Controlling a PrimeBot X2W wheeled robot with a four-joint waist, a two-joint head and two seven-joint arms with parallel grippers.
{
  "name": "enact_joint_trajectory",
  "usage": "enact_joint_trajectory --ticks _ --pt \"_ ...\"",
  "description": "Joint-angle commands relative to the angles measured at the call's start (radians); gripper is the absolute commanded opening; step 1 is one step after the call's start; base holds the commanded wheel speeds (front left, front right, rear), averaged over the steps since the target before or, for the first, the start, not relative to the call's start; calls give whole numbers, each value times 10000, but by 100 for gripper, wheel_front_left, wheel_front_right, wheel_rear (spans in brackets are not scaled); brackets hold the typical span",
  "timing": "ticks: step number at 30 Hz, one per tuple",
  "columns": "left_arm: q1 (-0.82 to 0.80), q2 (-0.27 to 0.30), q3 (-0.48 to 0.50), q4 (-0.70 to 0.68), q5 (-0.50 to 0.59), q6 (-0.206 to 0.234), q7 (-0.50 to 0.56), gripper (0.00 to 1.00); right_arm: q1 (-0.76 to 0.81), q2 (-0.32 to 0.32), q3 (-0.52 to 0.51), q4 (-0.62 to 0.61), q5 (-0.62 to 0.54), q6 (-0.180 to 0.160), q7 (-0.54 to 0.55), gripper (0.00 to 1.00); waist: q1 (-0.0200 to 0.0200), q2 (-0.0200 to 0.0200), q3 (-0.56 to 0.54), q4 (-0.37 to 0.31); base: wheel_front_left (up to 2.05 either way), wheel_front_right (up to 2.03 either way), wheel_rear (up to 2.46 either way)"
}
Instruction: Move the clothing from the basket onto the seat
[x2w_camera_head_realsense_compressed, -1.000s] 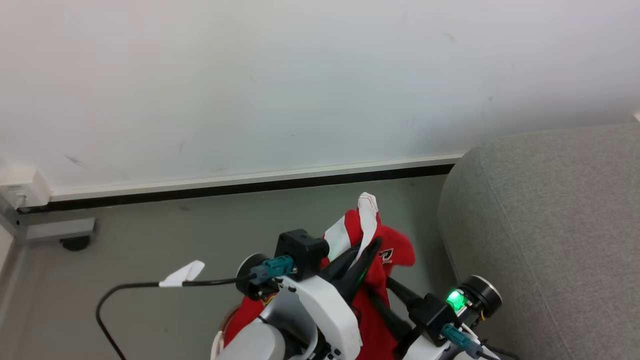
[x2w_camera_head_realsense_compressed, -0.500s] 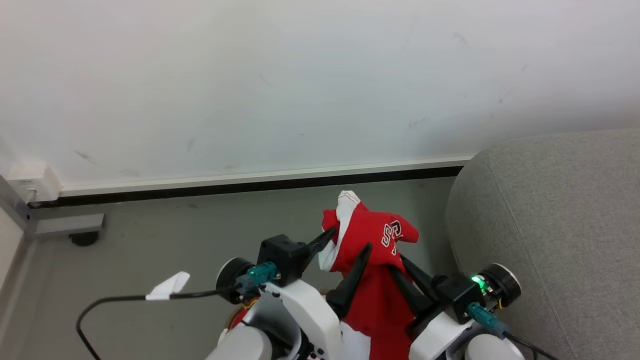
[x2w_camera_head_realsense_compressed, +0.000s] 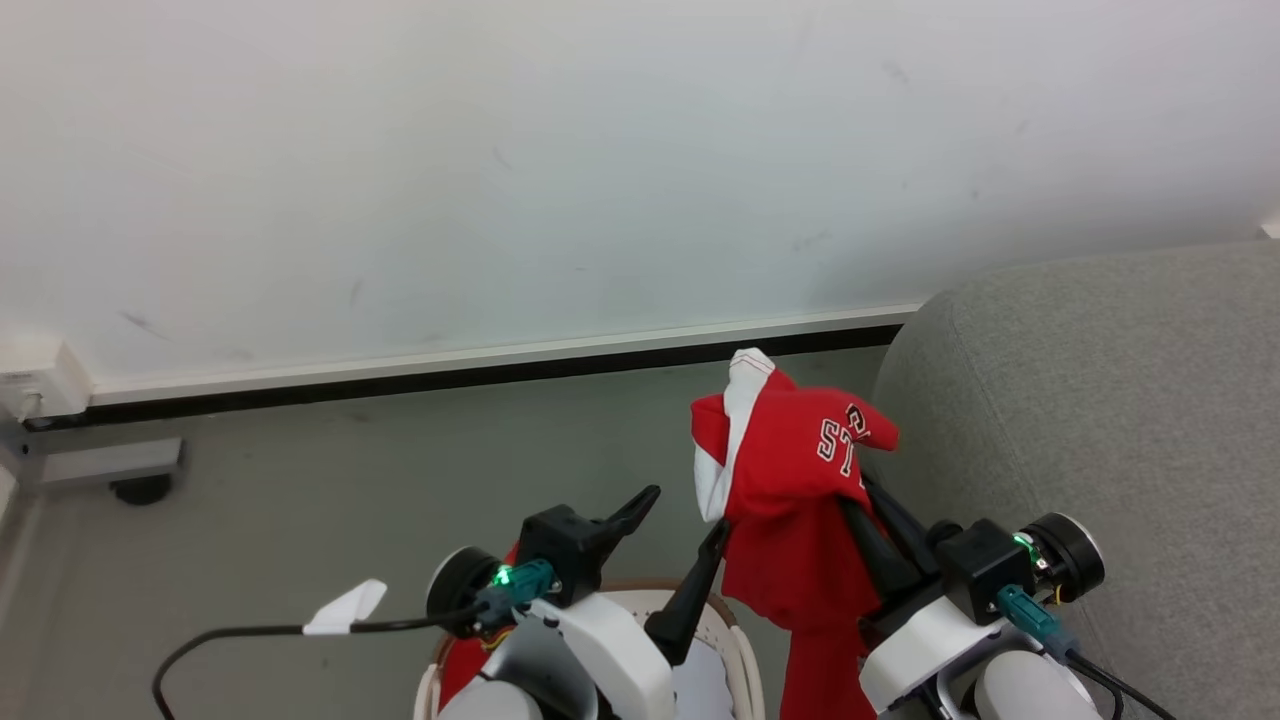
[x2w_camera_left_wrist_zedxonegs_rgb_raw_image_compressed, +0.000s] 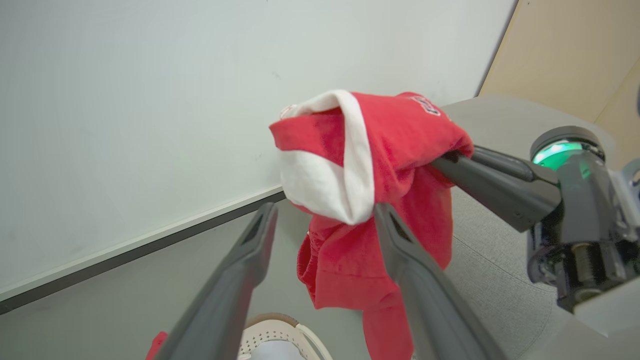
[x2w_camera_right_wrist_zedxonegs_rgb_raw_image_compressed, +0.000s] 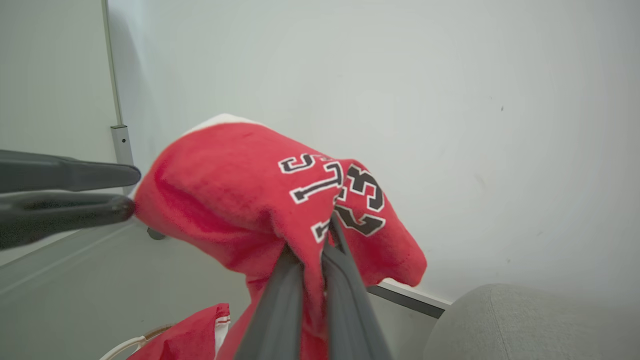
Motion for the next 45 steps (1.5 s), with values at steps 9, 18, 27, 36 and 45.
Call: enact_joint_trajectory --ticks 9,18,27,36,45 --pt "228 1 -200 142 132 0 -242 100 400 -33 -478 -274 -487 -23 -1 0 0 -1 180 -1271 0 0 0" --pt "200 -202 -632 182 243 -96 -381 100 1007 -84 -1448 -705 -1023 -23 -1 0 0 -1 473 -2310 0 0 0" --pt "-76 -296 -1002 4 331 -222 -369 100 1364 -286 -2025 -1363 -1072 -23 -1 0 0 -1 1136 -2623 0 0 0" --pt "-1070 29 -1044 -275 626 -477 18 100 34 -582 -2743 -2038 -1350 -23 0 0 0 -1 2942 -2314 0 0 0" --pt "-2561 69 -773 -467 848 -674 260 100 -2664 -1957 -3406 -1655 -1274 -23 326 0 0 -1 4790 -1795 0 0 0"
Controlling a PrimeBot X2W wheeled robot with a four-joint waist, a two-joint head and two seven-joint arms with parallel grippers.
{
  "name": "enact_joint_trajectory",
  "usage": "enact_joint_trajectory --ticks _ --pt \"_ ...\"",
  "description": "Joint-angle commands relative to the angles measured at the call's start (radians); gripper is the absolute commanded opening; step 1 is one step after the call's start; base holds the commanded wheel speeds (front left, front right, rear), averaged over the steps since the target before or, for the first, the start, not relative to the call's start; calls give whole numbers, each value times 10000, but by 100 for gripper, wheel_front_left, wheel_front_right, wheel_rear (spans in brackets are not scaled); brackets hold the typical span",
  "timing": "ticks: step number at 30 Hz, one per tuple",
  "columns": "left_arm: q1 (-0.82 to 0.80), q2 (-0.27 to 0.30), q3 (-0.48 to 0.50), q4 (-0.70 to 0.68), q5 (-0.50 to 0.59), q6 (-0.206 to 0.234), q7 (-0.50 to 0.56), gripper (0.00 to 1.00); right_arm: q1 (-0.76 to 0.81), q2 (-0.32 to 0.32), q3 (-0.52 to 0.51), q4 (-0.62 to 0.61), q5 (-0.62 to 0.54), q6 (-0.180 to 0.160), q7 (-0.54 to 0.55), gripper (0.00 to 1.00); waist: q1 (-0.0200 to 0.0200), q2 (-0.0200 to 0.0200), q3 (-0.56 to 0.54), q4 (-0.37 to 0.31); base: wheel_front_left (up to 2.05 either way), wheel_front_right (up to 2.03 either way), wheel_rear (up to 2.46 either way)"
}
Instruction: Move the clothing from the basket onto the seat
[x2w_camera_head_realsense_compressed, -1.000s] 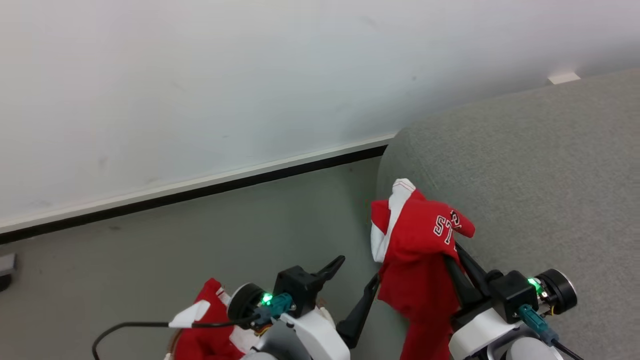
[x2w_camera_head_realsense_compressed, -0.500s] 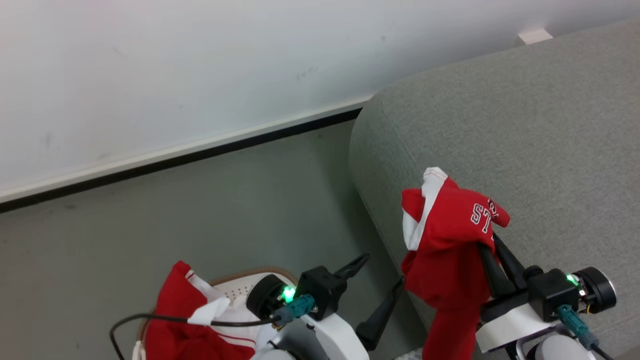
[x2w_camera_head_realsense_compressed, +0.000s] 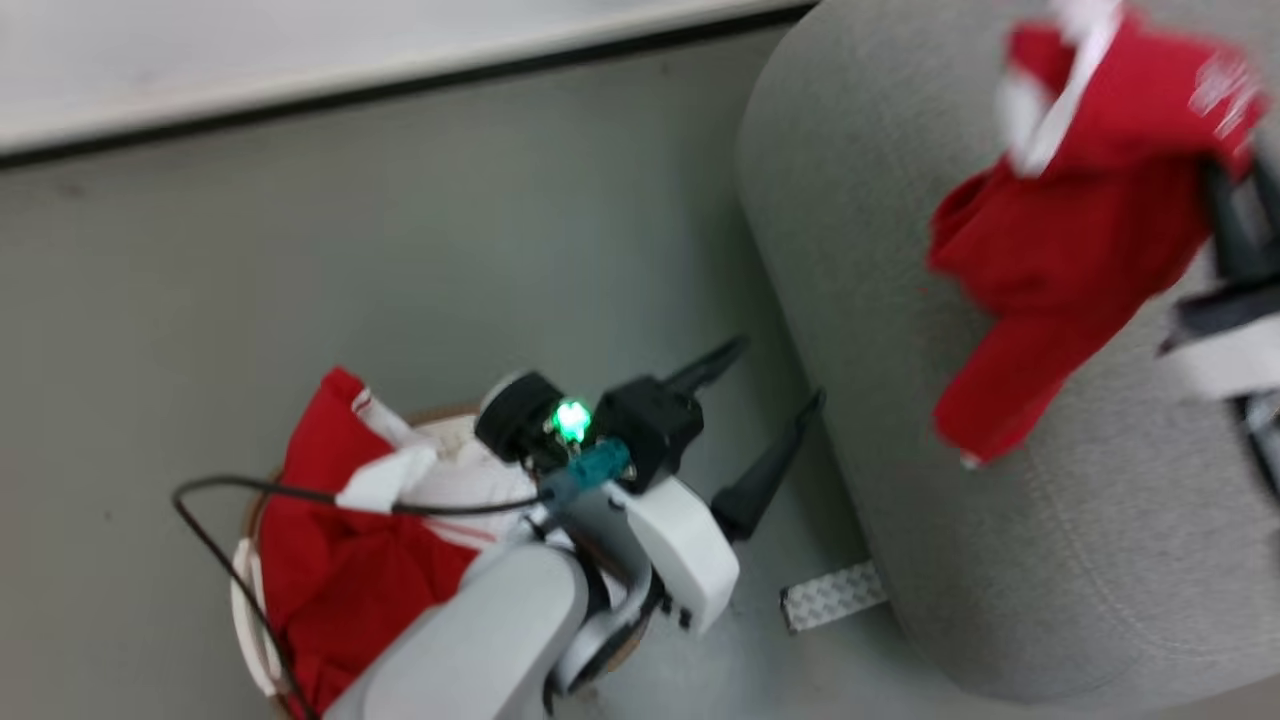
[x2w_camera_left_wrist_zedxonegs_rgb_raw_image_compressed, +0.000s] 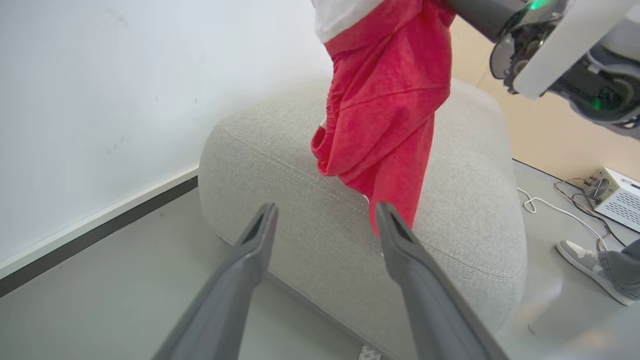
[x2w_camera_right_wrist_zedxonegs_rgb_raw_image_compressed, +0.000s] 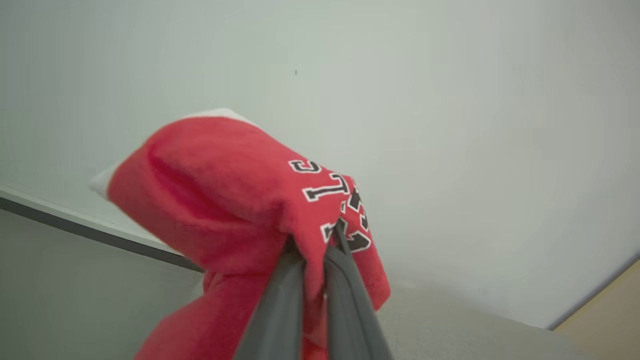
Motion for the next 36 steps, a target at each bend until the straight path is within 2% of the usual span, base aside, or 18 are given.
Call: enact_joint_trajectory --ticks 1,4,9,12,16,23,24,25,26,32,36 --pt "-331 58 104 -27 164 -21 -28 100 -551 -309 -183 134 80 -25 127 0 -4 -1 939 405 0 0 0" --pt "-880 -32 217 30 200 -69 -62 100 -1609 -1155 -549 538 52 -25 533 0 -4 -1 1443 641 0 0 0" --pt "-1554 -149 243 99 198 -191 -95 100 -3266 -3090 -1067 1015 -66 -25 1228 0 -4 -1 2054 1049 0 0 0" --pt "-1721 -165 264 148 179 -220 -178 100 -4023 -3784 -1837 1607 -4 -25 1451 0 -4 -1 2331 1219 0 0 0" --pt "-1728 -192 218 227 85 -235 -281 100 -4269 -3828 -2627 2889 -267 -25 1630 0 -4 -1 2515 1406 0 0 0" --pt "-1506 -173 141 449 -25 -165 -436 100 -3254 -2643 -4141 5204 -764 -25 731 0 -4 -1 2454 1557 0 0 0" --pt "-1459 -143 140 474 -39 -160 -459 100 -3062 -2397 -4261 5493 -921 -25 589 25 -4 -1 2412 1542 0 0 0" --pt "-1412 -115 150 515 -65 -145 -462 100 -2889 -2124 -4338 5744 -989 -25 459 44 -4 -1 2344 1520 0 0 0" --pt "-1349 -70 167 554 -94 -128 -495 100 -2768 -1941 -4451 5921 -1153 -25 298 100 -4 -1 2256 1478 0 0 0" --pt "-773 214 304 788 -252 65 -803 100 -1745 -451 -4618 5915 -1439 -25 -303 100 -4 -1 1449 1232 0 0 0" --pt "-164 439 557 915 -477 320 -1185 100 -377 371 -4305 4256 -1203 -25 -311 100 -4 -1 751 1152 0 0 0"
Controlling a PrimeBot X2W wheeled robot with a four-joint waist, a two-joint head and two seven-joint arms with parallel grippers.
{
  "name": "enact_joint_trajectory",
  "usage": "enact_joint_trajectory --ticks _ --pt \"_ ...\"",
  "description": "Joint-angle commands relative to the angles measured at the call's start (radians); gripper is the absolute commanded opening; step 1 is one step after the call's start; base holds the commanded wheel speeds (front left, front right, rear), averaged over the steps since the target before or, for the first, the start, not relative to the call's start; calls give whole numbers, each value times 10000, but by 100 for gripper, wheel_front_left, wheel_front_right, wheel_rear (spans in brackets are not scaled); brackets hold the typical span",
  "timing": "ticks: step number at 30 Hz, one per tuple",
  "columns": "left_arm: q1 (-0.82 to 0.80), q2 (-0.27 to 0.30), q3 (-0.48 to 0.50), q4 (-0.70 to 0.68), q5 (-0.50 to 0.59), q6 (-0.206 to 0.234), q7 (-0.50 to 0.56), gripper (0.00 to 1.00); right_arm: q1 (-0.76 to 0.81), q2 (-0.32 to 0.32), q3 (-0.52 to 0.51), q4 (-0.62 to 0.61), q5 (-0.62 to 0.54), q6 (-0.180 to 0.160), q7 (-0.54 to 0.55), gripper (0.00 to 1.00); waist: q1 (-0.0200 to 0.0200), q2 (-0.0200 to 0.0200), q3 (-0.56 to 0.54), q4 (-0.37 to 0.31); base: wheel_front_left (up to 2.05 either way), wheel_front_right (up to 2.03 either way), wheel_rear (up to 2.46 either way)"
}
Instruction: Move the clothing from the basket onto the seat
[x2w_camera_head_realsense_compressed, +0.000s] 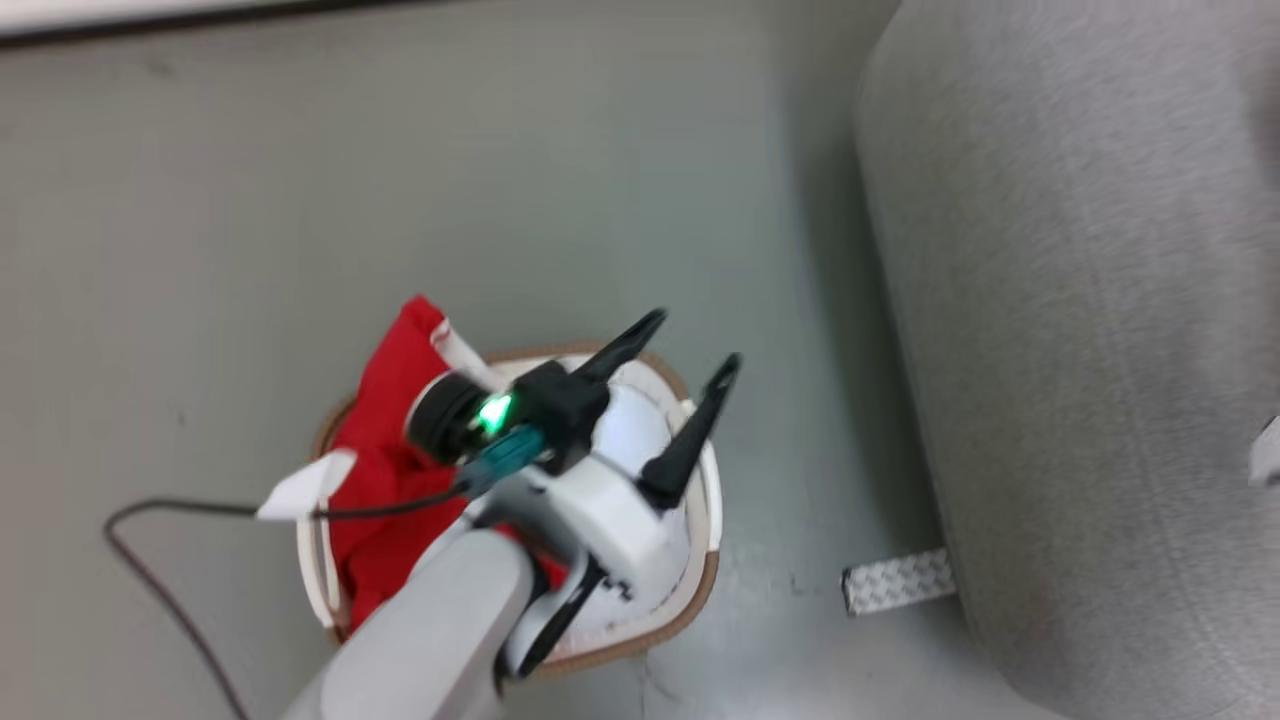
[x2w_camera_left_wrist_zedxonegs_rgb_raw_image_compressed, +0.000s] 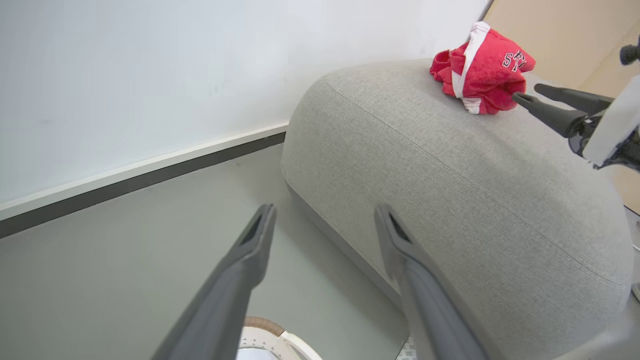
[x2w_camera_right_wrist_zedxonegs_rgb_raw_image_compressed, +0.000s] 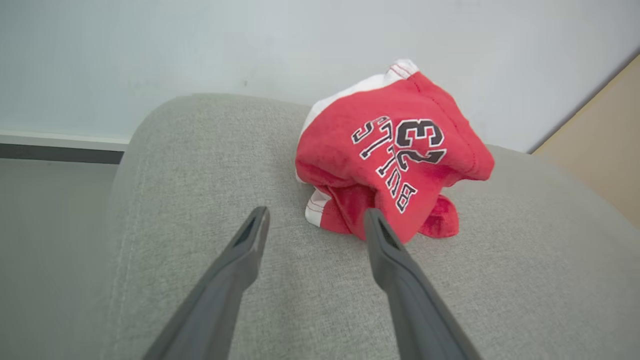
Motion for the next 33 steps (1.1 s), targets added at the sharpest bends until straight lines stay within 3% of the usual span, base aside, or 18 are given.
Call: enact_joint_trajectory --ticks 1,11,23,33 --pt "375 186 143 64 -177 136 -231 100 787 275 133 -654 213 -25 -22 100 -1 0 -648 -120 0 0 0" --pt "2573 555 1024 459 -1006 806 -1839 100 3934 1274 1817 -3685 775 -25 -16 100 -1 0 -2625 150 0 0 0" --pt "4948 461 2504 473 -962 1445 -2343 100 5965 1574 3054 -4781 1553 -25 -17 100 -1 0 -4398 807 0 0 0" --pt "6674 -151 4430 -3 -181 1008 -2346 100 6734 1588 3354 -4701 1503 -25 -18 100 -1 0 -5104 883 0 0 0"
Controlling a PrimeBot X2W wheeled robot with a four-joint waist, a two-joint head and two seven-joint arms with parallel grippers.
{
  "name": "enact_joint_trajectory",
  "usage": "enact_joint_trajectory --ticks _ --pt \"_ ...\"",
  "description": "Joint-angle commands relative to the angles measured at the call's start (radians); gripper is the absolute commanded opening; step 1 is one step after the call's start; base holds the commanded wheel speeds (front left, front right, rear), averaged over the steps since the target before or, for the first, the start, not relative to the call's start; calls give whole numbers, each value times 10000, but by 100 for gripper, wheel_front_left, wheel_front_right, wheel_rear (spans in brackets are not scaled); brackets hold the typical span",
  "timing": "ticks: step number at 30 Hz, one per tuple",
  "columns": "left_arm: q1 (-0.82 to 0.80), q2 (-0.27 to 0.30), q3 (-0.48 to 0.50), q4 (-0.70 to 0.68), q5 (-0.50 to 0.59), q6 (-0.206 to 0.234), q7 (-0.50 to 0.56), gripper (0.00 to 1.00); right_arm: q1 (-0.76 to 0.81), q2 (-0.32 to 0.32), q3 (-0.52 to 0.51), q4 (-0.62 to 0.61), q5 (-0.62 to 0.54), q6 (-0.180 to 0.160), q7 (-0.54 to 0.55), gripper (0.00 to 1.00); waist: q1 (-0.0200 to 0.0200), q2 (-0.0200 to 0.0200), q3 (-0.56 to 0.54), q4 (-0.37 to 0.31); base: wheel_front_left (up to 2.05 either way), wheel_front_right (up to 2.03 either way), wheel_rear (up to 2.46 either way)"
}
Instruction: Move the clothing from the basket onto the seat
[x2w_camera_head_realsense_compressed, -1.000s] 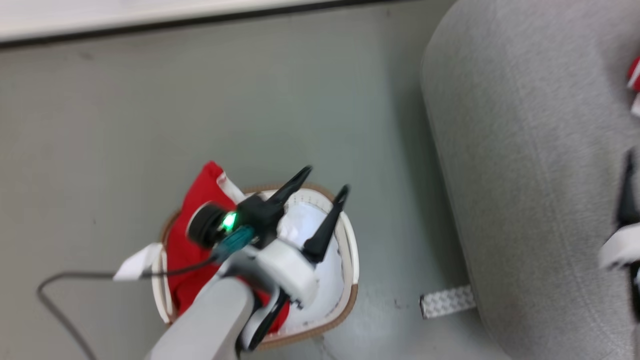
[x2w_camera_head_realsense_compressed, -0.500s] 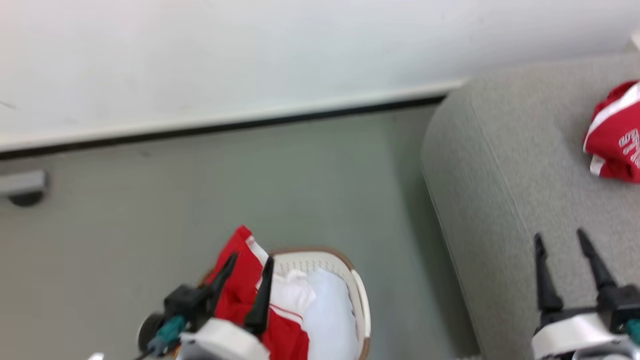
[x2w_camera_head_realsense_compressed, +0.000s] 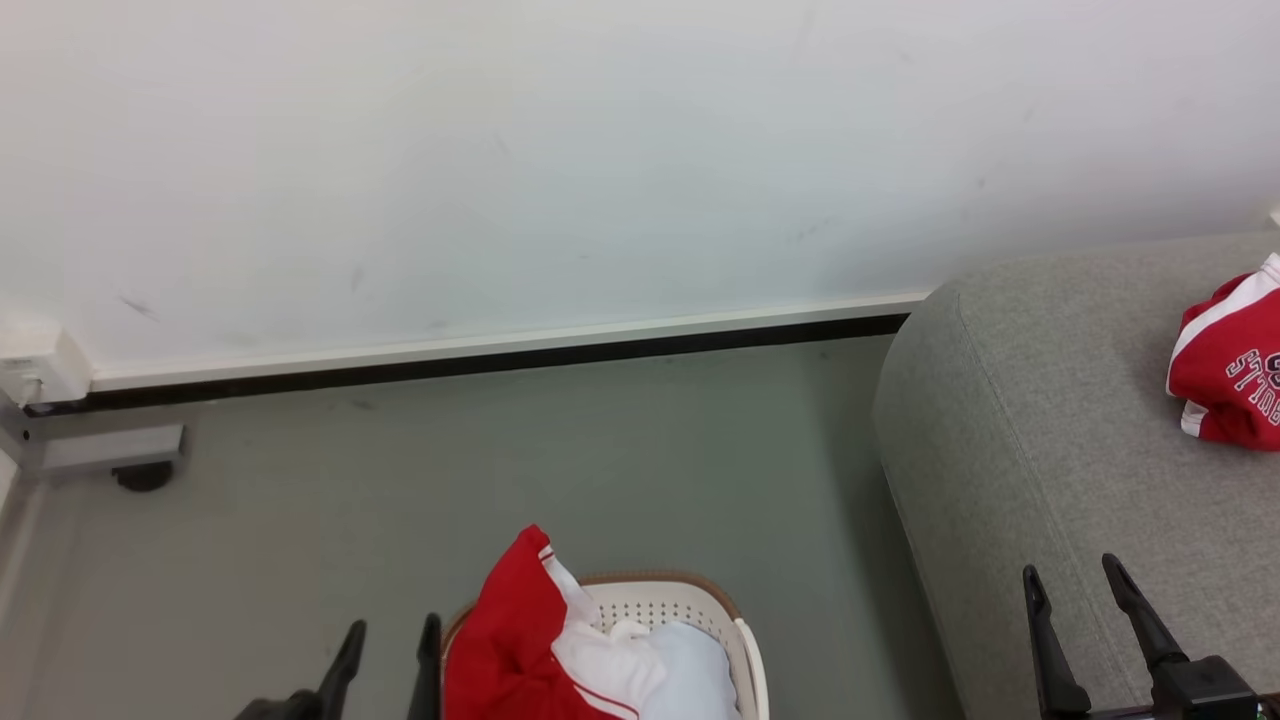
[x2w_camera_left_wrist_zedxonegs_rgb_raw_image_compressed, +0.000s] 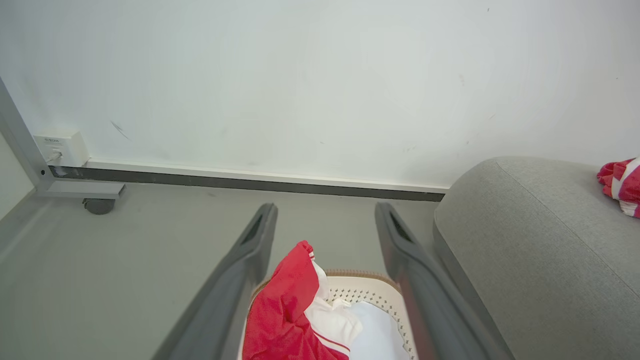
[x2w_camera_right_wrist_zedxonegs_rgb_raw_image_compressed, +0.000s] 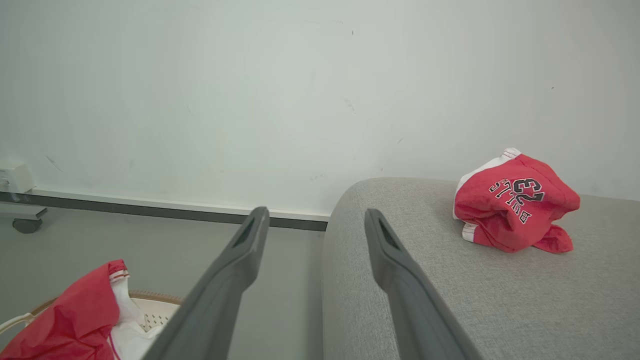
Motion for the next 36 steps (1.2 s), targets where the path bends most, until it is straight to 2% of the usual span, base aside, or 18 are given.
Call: enact_joint_trajectory --ticks 1,11,23,30,36 --pt "316 -109 331 -89 270 -117 -3 100 165 -11 7 67 -76 -25 -1 100 3 0 -150 11 0 0 0" --pt "723 -607 1086 -153 938 -902 -4 100 131 -9 135 299 25 -25 -1 100 3 0 -285 14 0 0 0" --pt "674 -976 1530 100 1383 -1414 -5 100 -25 -8 315 437 55 -25 1 100 3 0 -206 -34 0 0 0" --pt "375 -1033 1471 398 1663 -1626 -5 100 -199 -9 474 356 153 -25 -1 100 3 0 113 -181 0 0 0" --pt "-619 -730 1017 1454 2205 -1731 299 100 -510 -9 613 205 362 -25 0 100 3 0 835 -423 0 0 0"
